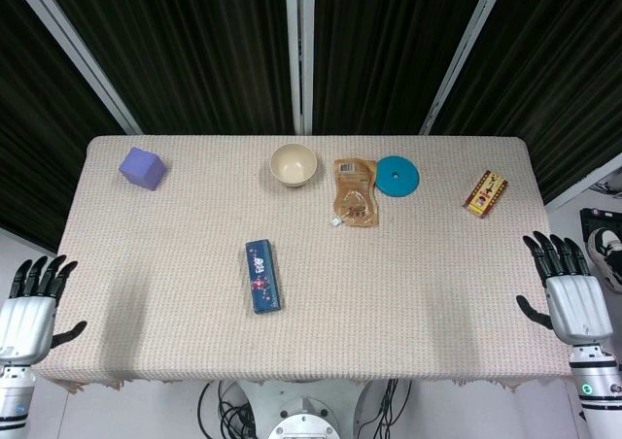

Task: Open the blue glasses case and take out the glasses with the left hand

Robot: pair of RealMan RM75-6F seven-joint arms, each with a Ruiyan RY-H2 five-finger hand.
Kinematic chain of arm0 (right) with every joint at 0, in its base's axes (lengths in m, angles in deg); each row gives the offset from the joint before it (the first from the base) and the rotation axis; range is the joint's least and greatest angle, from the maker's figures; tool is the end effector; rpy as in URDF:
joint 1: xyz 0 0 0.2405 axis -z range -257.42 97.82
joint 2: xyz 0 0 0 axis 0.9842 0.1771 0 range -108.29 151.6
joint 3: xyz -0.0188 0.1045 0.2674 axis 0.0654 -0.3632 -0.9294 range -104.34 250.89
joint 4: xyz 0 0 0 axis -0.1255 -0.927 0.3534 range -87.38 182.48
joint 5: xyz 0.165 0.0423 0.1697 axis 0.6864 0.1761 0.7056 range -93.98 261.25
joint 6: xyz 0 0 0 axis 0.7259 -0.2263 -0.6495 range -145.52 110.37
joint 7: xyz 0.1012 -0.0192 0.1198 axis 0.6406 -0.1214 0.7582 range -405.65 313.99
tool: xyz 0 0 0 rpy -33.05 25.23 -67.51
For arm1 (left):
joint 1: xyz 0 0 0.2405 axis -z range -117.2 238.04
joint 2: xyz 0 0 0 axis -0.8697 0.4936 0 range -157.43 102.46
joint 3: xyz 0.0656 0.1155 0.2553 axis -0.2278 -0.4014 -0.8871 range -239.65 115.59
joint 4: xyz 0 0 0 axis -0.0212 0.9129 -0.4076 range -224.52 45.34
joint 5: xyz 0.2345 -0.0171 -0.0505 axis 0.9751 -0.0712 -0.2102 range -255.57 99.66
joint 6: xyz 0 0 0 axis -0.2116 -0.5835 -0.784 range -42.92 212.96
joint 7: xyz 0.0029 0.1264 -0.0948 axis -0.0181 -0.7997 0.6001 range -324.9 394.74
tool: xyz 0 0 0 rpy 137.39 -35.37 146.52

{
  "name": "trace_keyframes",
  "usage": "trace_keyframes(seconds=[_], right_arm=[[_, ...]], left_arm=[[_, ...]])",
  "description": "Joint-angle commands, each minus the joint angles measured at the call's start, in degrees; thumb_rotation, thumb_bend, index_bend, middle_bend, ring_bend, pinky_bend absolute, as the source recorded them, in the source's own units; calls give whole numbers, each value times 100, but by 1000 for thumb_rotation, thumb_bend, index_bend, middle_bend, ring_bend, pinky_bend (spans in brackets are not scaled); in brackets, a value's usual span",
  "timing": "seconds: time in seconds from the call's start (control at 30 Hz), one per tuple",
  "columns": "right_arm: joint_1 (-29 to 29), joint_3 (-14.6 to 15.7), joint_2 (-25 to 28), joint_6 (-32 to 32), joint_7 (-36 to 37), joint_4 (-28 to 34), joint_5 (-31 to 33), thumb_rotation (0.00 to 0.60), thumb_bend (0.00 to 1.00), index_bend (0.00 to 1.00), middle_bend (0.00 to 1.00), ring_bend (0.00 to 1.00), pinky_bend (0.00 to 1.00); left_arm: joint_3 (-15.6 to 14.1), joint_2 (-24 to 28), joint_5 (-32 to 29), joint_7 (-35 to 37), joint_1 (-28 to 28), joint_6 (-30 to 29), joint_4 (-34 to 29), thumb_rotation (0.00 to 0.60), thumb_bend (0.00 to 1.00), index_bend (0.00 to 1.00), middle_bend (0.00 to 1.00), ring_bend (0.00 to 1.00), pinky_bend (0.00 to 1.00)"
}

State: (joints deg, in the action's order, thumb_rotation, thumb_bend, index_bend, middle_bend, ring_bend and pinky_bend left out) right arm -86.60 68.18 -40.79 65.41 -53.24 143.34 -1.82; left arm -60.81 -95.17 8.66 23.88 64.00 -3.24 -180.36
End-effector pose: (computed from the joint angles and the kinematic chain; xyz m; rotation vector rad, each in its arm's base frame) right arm -0.3323 -0.2197 0.1502 1.4322 -0.8084 0.8619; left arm -0.3528 0.1852 0.1282 -1.4159 -0.7731 -0.7895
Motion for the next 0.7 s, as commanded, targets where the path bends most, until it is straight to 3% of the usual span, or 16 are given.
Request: trace_keyframes(seconds=[0.03, 0.47, 0.7], right_arm=[[-2, -11, -1, 13, -10, 31, 18, 600, 156, 18, 55, 0, 29], [78, 72, -32, 176, 156, -114, -136, 600, 156, 18, 55, 0, 29], [-5, 50, 6, 171, 185, -129, -280, 600, 156, 18, 52, 0, 29]], left_arm=[[-63, 23, 92, 9, -59, -76, -69, 600, 76, 143, 84, 0, 0], [-92, 120, 437, -114, 88, 29, -267, 600, 76, 143, 84, 0, 0], [70, 388, 845, -38, 991, 1074, -639, 600, 97, 152, 88, 0, 0]])
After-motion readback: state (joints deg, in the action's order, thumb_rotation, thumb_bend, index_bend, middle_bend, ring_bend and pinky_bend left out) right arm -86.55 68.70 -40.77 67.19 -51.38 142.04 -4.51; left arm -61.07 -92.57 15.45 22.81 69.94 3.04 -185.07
